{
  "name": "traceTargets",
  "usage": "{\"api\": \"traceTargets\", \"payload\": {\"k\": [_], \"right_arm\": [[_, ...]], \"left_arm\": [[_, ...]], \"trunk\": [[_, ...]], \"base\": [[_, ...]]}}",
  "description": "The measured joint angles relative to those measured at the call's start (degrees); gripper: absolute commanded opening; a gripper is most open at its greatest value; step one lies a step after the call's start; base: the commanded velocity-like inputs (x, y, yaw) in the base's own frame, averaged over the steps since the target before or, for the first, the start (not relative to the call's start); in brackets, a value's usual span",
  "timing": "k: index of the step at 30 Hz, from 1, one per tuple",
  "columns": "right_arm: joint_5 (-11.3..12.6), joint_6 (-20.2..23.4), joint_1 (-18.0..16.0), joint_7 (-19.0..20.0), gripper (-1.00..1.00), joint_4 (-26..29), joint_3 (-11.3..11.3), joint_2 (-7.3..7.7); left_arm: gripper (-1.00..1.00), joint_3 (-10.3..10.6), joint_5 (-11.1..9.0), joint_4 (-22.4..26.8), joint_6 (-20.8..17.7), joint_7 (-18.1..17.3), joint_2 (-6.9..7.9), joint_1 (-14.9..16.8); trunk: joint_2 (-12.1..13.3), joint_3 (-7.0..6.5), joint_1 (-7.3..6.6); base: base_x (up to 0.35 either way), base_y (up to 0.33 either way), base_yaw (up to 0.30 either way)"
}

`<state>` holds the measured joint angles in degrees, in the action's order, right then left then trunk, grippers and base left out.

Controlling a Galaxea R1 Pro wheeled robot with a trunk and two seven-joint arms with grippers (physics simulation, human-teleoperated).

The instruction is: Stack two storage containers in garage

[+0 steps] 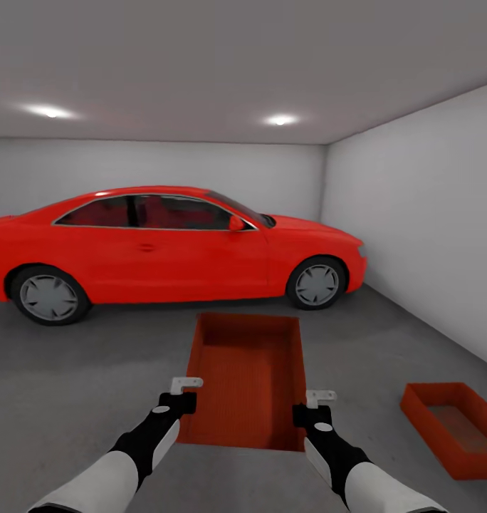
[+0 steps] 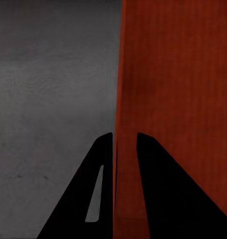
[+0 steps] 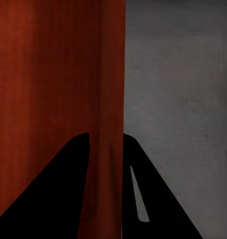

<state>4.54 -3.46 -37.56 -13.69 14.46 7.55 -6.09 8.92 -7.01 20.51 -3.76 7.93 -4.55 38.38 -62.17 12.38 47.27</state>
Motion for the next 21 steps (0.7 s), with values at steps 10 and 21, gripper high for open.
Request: {"api": "traceTargets", "payload": {"k": [10,21], "right_arm": [[0.0,0.0,0.0,0.0,-1.00,0.0,0.0,0.00],[0.0,0.0,0.0,0.0,-1.00,0.0,0.0,0.01]], "left_arm": [[-1.00,0.0,0.0,0.0,0.0,0.0,0.00,0.0],[-1.00,0.0,0.0,0.0,0.0,0.0,-0.01,0.0]], "trunk": [[0.0,0.00,0.00],[0.0,0.00,0.00]], "base": [[0.323,0.115,-0.283],[0.323,0.127,-0.283]]}}
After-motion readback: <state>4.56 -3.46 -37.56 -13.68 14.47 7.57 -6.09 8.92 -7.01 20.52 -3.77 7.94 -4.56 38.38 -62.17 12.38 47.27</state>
